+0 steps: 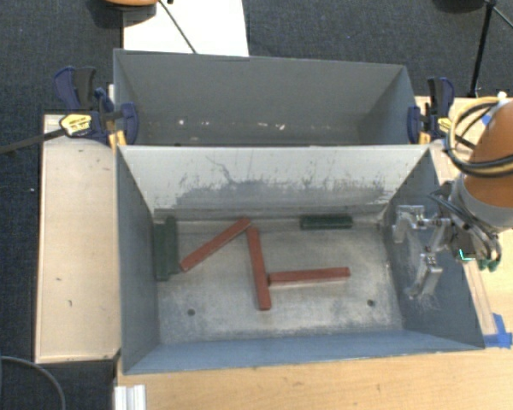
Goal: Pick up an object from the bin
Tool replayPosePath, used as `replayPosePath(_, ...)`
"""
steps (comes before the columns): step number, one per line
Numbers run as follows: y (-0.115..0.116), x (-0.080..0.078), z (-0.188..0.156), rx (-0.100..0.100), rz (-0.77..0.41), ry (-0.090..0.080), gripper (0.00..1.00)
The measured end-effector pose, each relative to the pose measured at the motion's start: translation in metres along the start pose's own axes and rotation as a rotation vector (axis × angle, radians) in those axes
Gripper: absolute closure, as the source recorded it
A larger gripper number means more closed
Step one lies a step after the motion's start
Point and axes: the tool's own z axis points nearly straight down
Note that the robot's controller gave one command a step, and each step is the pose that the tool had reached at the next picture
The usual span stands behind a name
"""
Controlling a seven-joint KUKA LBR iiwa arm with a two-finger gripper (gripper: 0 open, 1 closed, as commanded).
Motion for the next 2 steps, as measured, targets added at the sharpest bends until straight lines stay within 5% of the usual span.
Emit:
replayPosePath(1, 0.011, -0.001, 0.016, 0.003, -0.056, -0.006, 0.00)
replayPosePath(2, 0.071, -0.029, 0.079, 0.000, -0.093, -0.005, 0.00)
